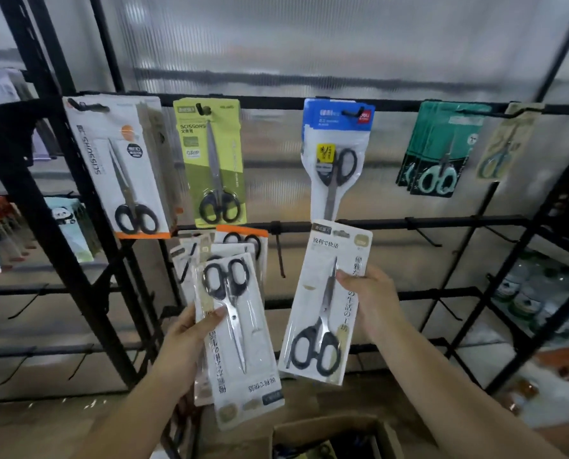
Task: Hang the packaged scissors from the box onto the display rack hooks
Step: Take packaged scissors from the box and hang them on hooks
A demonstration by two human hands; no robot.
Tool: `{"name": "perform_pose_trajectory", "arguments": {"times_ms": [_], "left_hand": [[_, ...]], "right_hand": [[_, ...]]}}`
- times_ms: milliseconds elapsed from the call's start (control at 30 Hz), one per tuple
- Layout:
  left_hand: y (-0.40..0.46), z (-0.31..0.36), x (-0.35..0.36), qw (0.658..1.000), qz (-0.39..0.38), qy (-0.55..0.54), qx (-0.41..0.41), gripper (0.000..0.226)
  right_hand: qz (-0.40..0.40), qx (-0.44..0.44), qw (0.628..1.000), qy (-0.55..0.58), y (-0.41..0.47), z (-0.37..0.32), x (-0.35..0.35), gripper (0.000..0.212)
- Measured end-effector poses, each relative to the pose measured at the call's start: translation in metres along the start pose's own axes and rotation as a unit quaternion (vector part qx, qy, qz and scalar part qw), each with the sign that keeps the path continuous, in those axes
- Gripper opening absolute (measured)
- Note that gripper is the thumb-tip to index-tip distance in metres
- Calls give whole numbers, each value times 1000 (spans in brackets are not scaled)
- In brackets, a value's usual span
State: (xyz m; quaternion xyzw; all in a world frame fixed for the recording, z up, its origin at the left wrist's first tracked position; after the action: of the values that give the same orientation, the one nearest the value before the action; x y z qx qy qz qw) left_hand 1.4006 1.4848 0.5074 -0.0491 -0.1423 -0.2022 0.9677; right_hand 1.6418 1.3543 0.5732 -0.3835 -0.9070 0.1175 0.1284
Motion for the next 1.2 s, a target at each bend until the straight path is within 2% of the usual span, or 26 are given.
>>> {"name": "perform_pose_trajectory", "arguments": {"times_ms": [133, 333, 500, 633, 767, 967, 1200], "left_hand": [[15, -14, 32, 999, -41, 8, -9, 33], [12, -25, 20, 999, -29, 12, -19, 23], [3, -21, -31, 1000, 11, 14, -24, 23], [-8, -9, -80, 998, 50, 40, -22, 19], [-19, 11, -124, 994, 96, 48, -14, 24], [-27, 24, -165, 988, 148, 42, 0, 22], [-22, 18, -171, 990, 133, 31, -16, 21]], "right_hand": [[55, -23, 998, -23, 3, -6, -31, 19], [65, -19, 995, -78, 13, 17, -27, 24], [16, 39, 993, -113, 22, 59, 16, 23], [-84, 43, 987, -128, 17, 85, 72, 20], [-128, 33, 982, -134, 12, 103, 125, 19], [-144, -25, 981, -124, 7, 105, 174, 18], [-129, -47, 984, -110, 14, 102, 192, 15]]}}
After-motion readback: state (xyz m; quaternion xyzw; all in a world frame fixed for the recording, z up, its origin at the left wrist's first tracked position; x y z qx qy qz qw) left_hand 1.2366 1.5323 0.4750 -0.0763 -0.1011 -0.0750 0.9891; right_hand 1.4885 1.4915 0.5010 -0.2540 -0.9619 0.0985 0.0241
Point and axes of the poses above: each hand's wrist, its own y-axis towards the middle knuckle, its own x-axis out of the palm, z = x × y, the point moved 8 cm from there along y, towards the middle knuckle, and after that the axes turned 11 degrees about x, right-handed, at the moved point
